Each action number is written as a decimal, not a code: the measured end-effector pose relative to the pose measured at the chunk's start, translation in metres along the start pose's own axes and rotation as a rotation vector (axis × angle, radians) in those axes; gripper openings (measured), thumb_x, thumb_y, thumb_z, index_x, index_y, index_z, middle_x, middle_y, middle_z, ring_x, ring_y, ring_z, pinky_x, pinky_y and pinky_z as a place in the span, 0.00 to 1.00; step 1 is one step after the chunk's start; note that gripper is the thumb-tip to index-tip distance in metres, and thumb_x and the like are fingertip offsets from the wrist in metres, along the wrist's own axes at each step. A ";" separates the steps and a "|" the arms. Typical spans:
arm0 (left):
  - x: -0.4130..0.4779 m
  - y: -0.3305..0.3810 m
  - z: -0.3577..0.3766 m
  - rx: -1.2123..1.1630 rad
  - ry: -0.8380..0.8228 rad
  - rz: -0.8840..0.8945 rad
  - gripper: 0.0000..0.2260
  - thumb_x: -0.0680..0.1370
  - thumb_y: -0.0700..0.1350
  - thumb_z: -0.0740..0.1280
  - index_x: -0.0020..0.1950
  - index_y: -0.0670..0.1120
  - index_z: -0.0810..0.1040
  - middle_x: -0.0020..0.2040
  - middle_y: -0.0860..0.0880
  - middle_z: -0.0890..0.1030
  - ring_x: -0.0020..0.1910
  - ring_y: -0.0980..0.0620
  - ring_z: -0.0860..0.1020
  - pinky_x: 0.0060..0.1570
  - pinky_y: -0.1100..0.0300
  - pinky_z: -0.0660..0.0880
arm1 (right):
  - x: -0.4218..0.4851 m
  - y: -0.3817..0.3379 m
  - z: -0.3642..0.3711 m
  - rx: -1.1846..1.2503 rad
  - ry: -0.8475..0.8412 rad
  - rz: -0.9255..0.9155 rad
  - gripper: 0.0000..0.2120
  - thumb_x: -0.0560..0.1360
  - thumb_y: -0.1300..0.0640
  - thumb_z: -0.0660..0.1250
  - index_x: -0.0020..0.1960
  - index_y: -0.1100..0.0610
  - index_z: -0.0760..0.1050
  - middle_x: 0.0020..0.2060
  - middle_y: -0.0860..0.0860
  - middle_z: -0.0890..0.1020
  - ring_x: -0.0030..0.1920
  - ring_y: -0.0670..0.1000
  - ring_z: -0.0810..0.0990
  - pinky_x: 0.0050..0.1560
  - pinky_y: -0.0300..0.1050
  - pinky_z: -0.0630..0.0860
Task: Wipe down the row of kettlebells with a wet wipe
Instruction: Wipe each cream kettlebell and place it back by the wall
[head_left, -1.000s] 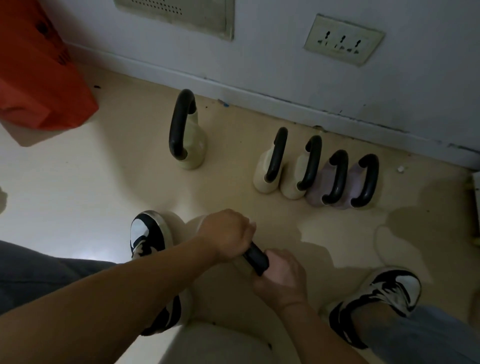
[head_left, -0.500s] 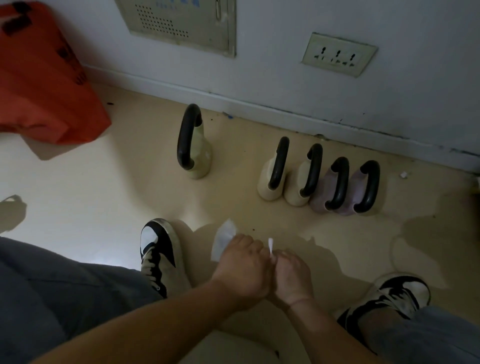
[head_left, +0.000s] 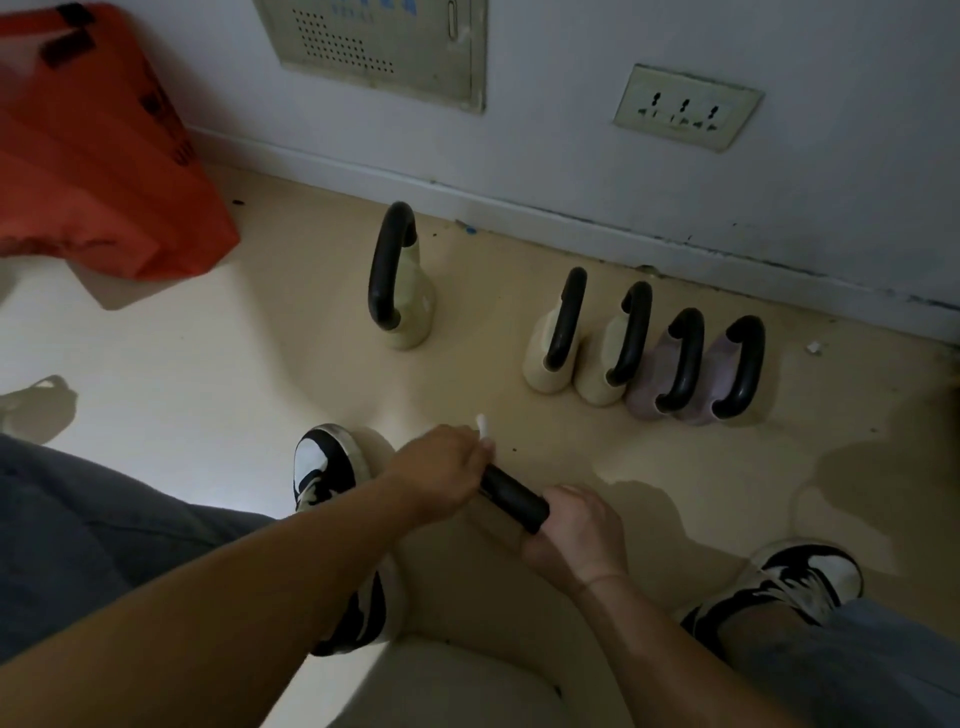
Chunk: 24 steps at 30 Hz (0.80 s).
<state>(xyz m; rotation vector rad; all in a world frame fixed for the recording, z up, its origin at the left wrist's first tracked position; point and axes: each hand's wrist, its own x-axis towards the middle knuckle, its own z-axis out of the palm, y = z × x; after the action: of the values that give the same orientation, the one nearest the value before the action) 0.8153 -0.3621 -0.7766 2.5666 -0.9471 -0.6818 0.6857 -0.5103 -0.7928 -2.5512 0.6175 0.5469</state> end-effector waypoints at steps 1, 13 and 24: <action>-0.001 0.007 -0.001 -0.013 0.006 -0.134 0.19 0.84 0.57 0.48 0.45 0.50 0.74 0.44 0.48 0.77 0.49 0.44 0.77 0.50 0.52 0.73 | 0.000 -0.001 0.000 -0.008 0.002 0.005 0.05 0.71 0.49 0.68 0.45 0.50 0.76 0.47 0.50 0.82 0.53 0.56 0.80 0.47 0.45 0.73; -0.020 0.058 0.010 0.146 -0.003 0.042 0.16 0.82 0.50 0.54 0.51 0.45 0.79 0.46 0.44 0.80 0.48 0.42 0.77 0.59 0.47 0.72 | 0.003 0.003 0.001 0.015 0.022 0.046 0.09 0.77 0.47 0.62 0.47 0.51 0.78 0.53 0.53 0.83 0.57 0.56 0.79 0.51 0.46 0.72; -0.023 0.076 0.027 0.333 0.086 -0.032 0.16 0.83 0.52 0.52 0.49 0.47 0.77 0.46 0.47 0.78 0.48 0.45 0.74 0.57 0.50 0.69 | -0.030 0.035 0.032 0.349 0.060 0.243 0.17 0.64 0.36 0.69 0.45 0.44 0.73 0.45 0.41 0.75 0.47 0.49 0.77 0.42 0.46 0.73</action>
<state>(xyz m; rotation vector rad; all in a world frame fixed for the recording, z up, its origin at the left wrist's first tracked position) 0.7462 -0.4055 -0.7578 2.8772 -1.0709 -0.4474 0.6351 -0.5118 -0.8158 -2.1846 0.9618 0.4008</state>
